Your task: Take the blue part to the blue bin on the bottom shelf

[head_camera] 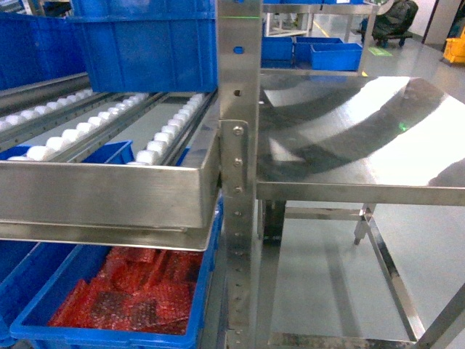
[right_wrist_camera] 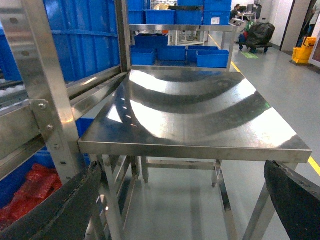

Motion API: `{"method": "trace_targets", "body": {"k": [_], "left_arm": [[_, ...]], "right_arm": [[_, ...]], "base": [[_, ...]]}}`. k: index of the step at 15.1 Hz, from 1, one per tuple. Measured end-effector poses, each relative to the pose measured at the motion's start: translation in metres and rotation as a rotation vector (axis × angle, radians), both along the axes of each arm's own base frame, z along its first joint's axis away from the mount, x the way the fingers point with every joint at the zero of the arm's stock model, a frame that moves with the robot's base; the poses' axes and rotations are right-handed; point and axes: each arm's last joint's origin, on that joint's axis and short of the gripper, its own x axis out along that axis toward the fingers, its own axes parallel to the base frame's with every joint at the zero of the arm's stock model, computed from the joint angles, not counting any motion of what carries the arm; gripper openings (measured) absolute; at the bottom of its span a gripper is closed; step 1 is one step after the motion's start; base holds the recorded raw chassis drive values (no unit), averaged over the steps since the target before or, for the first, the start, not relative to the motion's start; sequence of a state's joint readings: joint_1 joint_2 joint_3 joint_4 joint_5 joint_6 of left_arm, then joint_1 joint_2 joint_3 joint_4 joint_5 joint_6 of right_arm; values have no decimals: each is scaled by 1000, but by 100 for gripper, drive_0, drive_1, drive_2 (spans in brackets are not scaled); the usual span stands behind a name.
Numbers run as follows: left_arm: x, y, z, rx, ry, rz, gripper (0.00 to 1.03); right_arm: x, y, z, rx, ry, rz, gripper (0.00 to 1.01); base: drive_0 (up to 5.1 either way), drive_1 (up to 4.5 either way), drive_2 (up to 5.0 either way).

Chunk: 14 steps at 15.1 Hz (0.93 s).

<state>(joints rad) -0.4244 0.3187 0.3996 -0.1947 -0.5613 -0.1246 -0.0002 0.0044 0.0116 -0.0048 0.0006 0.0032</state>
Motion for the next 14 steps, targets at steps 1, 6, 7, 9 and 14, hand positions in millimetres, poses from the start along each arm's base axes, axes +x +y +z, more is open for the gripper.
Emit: {"method": "trace_targets", "body": {"k": [1, 6, 7, 9, 14], "left_arm": [[0, 0, 0, 0, 0, 0, 44], [0, 0, 0, 0, 0, 0, 44], [0, 0, 0, 0, 0, 0, 44], [0, 0, 0, 0, 0, 0, 44], [0, 0, 0, 0, 0, 0, 44]], "right_arm": [[0, 0, 0, 0, 0, 0, 98], [0, 0, 0, 0, -1, 0, 98], [0, 0, 0, 0, 0, 0, 98], [0, 0, 0, 0, 0, 0, 98], [0, 0, 0, 0, -1, 0, 98]], "base": [[-510, 226, 226], [-498, 238, 238], [-498, 238, 238], [-494, 242, 242], [-481, 255, 255]]}}
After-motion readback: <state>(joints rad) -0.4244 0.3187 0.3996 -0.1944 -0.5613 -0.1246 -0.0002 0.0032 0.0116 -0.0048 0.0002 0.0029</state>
